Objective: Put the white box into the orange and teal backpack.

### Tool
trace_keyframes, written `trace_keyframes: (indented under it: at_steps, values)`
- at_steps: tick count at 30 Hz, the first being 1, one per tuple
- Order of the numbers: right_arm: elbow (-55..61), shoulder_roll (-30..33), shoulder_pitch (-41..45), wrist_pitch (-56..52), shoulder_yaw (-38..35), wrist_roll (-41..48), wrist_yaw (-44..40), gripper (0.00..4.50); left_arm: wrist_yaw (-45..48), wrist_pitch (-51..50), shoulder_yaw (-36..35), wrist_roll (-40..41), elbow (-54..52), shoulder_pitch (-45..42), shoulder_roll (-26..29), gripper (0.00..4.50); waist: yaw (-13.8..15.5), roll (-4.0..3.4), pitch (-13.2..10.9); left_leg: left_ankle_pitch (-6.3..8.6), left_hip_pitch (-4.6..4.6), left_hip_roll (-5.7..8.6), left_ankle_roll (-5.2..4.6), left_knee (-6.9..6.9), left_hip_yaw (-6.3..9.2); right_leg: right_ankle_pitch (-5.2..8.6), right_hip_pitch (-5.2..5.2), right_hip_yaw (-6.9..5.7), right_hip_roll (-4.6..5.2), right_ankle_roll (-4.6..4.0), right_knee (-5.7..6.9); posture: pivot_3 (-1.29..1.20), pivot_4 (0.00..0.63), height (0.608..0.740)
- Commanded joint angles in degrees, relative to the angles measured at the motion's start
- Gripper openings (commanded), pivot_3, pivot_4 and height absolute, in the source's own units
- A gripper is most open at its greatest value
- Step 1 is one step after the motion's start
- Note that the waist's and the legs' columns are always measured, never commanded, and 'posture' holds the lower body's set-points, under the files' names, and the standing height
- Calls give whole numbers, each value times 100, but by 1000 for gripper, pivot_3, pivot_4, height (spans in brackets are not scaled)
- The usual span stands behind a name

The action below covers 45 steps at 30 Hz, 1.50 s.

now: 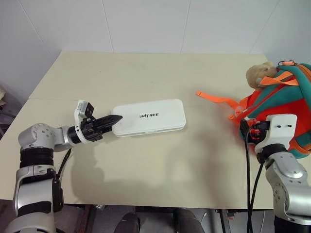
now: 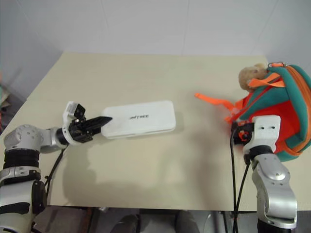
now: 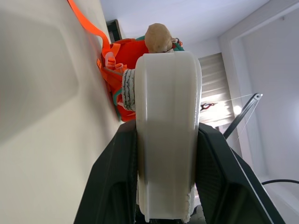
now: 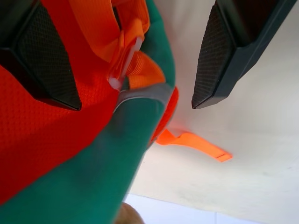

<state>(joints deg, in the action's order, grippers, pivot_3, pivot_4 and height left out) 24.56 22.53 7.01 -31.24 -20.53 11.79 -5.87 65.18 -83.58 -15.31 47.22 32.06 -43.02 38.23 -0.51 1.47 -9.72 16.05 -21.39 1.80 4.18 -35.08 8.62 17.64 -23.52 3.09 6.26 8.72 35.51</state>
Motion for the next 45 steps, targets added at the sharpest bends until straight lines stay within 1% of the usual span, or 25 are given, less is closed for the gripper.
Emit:
trace_keyframes:
  at_steps: [1, 13, 16, 20, 23, 24, 25, 26, 27, 32, 33, 34, 40, 45]
  values:
    - [-279, -68, 352, 329, -93, -85, 173, 4500, -15, -87, -224, 248, -301, 31, 29, 1301, -10, -1, -1, 0, 1, 0, 0, 0, 0, 0, 0, 1, 0, 0, 1, 0, 150, 740]
    - [-1863, -4, 1622, 984, 72, -140, 89, 4500, -202, -185, -388, 325, -501, 149, 42, 1301, -142, -2, -1, -11, 3, 0, 20, 2, -5, 0, -2, 7, 0, 0, 2, 0, 150, 740]
    - [-2377, -37, 1984, 1176, 150, -260, 216, 4500, -261, -196, -444, 346, -563, 195, 44, 1301, -152, -3, -2, -12, 6, -1, 21, 3, -10, 0, -3, 11, -1, 0, 4, 0, 150, 740]
    - [-3130, -46, 2457, 1010, 207, -259, 290, 4500, -370, -244, -547, 406, -698, 275, 16, 1301, -154, -3, -2, -13, 7, 0, 22, 2, -14, 0, -3, 15, 0, 1, 4, 0, 150, 740]
    - [-3290, -91, 2557, 1184, 223, -302, 366, 3932, -452, -276, -614, 462, -787, 329, 1, 1301, -150, -3, -2, -13, 7, -1, 23, 3, -14, 0, -4, 16, 0, 1, 4, 0, 150, 740]
    - [-3312, -103, 2573, 1232, 232, -315, 392, 3554, -476, -286, -636, 476, -812, 344, -4, 1301, -145, -3, -2, -13, 7, -1, 23, 4, -14, 0, -5, 16, 0, 1, 5, 0, 150, 740]
    - [-3331, -107, 2582, 1259, 240, -318, 405, 3280, -496, -296, -656, 484, -831, 354, -10, 1301, -135, -3, -2, -13, 7, -1, 24, 4, -14, 0, -5, 16, 0, 1, 7, 0, 150, 740]
    - [-3348, -104, 2585, 1296, 247, -328, 418, 2868, -517, -304, -674, 492, -854, 366, -19, 1301, -132, -3, -2, -14, 6, 1, 25, 4, -15, 0, -4, 16, 1, 1, 7, 0, 150, 740]
    - [-3358, -105, 2586, 1323, 247, -335, 432, 2613, -536, -313, -689, 501, -871, 375, -27, 1301, -129, -3, -2, -14, 6, 1, 25, 4, -15, -1, -4, 16, 2, 1, 6, 0, 150, 740]
    - [-3382, -121, 2592, 1421, 246, -359, 562, 1013, -603, -313, -734, 553, -914, 425, -44, 1301, -133, -3, -2, -14, 7, 3, 25, 3, -16, -1, -5, 16, 3, 2, 4, 0, 150, 740]
    - [-3396, -122, 2602, 1445, 238, -365, 600, 798, -616, -308, -741, 557, -915, 429, -55, 1301, -134, -3, -2, -14, 7, 3, 25, 3, -16, -1, -5, 16, 3, 2, 4, 0, 150, 740]
    - [-3415, -119, 2616, 1472, 229, -368, 632, 676, -632, -301, -744, 560, -919, 431, -71, 1301, -135, -3, -2, -14, 7, 2, 25, 3, -16, -1, -5, 16, 3, 2, 5, 0, 150, 740]
    - [-3225, -142, 2676, 1447, 308, -256, 586, 661, -666, -280, -751, 560, -925, 430, -111, 1301, -140, -3, -2, -15, 7, 3, 26, 2, -16, -1, -5, 16, 3, 2, 5, 0, 150, 740]
    - [-2439, -205, 2487, 844, 581, 218, -31, 661, -696, -154, -811, 493, -787, 431, -68, 1301, -164, -4, -3, -15, 7, 2, 26, 3, -16, -1, -6, 16, 3, 2, 5, 0, 150, 740]
